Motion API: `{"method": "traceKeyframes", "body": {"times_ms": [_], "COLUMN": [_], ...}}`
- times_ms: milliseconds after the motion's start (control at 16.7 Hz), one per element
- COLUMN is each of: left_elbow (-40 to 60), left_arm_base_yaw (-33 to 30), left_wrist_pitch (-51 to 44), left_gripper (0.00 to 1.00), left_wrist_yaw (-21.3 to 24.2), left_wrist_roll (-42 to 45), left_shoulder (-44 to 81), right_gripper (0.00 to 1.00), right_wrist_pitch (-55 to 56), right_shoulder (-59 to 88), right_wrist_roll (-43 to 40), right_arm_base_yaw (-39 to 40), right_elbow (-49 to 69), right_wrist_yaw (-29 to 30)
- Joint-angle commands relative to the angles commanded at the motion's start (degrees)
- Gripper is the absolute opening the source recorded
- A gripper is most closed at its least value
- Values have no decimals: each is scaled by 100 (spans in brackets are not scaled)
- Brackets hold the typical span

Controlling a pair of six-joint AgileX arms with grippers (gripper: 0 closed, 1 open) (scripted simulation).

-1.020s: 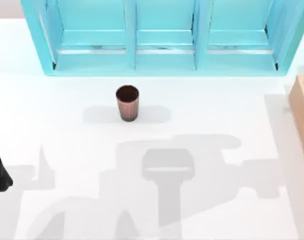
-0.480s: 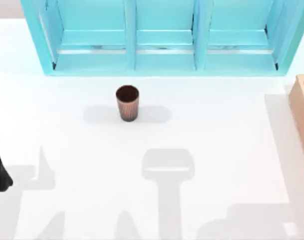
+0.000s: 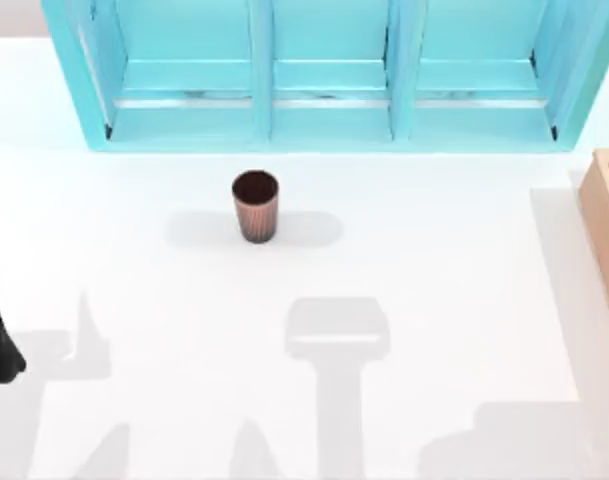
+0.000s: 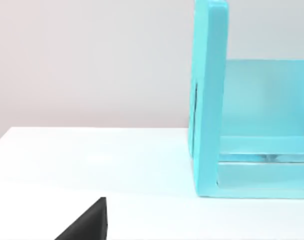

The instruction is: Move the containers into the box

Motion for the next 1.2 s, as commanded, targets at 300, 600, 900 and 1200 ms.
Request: {"method": "traceKeyframes", "body": {"times_ms": [300, 600, 900, 1200], "left_elbow": [0, 0, 0, 0], "left_arm_base_yaw": [0, 0, 0, 0], "left_wrist_pitch": [0, 0, 0, 0], "left_gripper": [100, 100, 100, 100], "left_wrist_yaw": [0, 0, 0, 0], "left_wrist_roll": [0, 0, 0, 0], "left_shoulder": [0, 0, 0, 0], "right_gripper": [0, 0, 15, 53], "right_wrist_pitch": [649, 1153, 1153, 1153], "right_shoulder": [49, 109, 109, 109], "right_wrist_roll": [9, 11, 11, 11], "right_arm_base_yaw": [7, 7, 7, 7], "right_elbow": [-576, -1038, -1038, -1038], "right_wrist_yaw": [0, 0, 0, 0]}}
